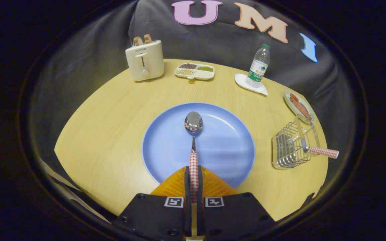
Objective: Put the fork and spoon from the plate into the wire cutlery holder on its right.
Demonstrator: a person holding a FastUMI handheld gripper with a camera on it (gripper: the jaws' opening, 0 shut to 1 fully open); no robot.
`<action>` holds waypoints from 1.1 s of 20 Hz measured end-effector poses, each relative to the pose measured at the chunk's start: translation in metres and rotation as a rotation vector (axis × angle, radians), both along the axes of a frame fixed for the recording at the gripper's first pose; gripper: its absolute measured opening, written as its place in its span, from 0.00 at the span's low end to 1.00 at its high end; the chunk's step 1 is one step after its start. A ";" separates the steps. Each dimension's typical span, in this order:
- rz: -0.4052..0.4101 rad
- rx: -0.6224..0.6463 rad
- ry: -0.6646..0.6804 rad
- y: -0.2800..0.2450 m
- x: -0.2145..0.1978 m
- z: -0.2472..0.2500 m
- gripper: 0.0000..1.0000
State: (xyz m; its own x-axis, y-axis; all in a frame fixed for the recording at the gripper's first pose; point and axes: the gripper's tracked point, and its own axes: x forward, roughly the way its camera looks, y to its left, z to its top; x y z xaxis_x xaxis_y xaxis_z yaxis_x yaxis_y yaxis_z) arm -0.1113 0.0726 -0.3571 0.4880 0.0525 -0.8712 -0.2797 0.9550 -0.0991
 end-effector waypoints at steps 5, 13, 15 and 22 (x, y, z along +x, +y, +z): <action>0.057 0.010 -0.028 -0.012 0.017 0.040 0.09; 0.097 -0.002 -0.038 -0.047 0.031 0.086 0.09; 0.103 -0.004 -0.034 -0.055 0.025 0.092 0.09; 0.131 -0.056 -0.001 -0.108 0.037 0.121 0.09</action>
